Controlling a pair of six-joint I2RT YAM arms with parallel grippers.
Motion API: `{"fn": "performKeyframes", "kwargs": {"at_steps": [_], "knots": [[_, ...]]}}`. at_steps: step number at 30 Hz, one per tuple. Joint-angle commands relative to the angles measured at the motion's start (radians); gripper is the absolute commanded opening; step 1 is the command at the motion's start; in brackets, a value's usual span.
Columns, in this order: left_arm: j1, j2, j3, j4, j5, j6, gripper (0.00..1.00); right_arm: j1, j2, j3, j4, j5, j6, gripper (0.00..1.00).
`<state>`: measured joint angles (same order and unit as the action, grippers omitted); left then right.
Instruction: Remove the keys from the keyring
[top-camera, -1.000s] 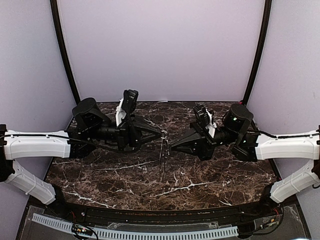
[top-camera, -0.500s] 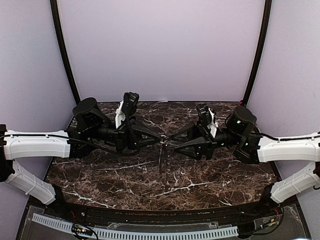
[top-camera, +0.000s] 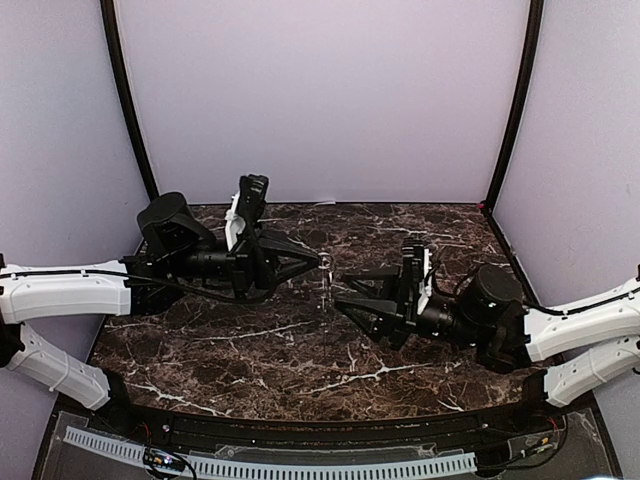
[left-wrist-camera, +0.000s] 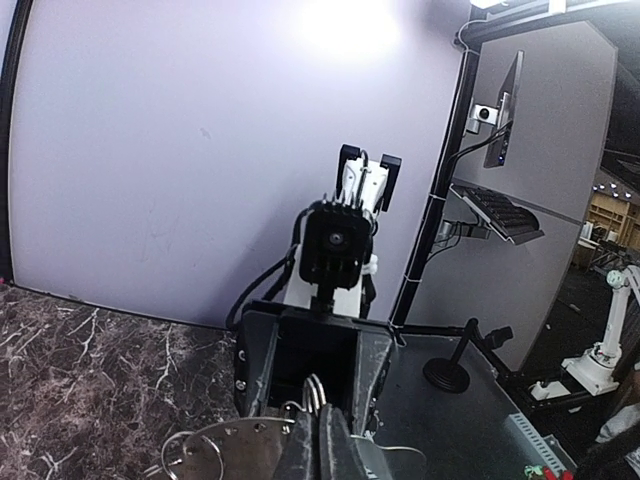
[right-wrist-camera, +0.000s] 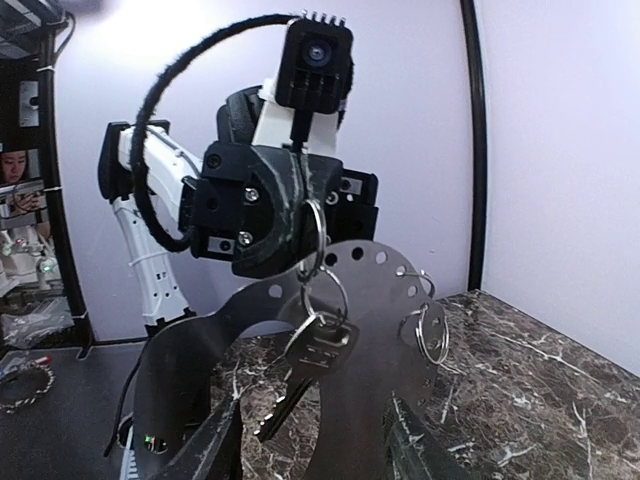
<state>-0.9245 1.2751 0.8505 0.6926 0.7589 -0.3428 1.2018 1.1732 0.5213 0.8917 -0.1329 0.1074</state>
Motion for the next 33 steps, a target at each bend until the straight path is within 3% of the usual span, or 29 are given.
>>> {"fn": "performKeyframes", "kwargs": {"at_steps": [1,5,16,24,33], "knots": [[0.007,-0.052,0.001,0.015,-0.049,0.022,0.00,0.058,0.047,0.050,0.011,0.303,-0.087,0.45],[0.007,-0.050,0.001,0.018,-0.039,0.012,0.00,0.082,0.085,0.081,-0.013,0.343,-0.112,0.39],[0.007,-0.048,-0.005,0.013,-0.041,0.011,0.00,0.117,0.127,0.137,-0.006,0.312,-0.201,0.44],[0.007,-0.052,-0.005,0.002,-0.040,0.011,0.00,0.133,0.140,0.156,0.008,0.381,-0.241,0.30],[0.007,-0.049,-0.007,-0.010,-0.049,0.022,0.00,0.140,0.135,0.155,0.020,0.364,-0.262,0.35]]}}
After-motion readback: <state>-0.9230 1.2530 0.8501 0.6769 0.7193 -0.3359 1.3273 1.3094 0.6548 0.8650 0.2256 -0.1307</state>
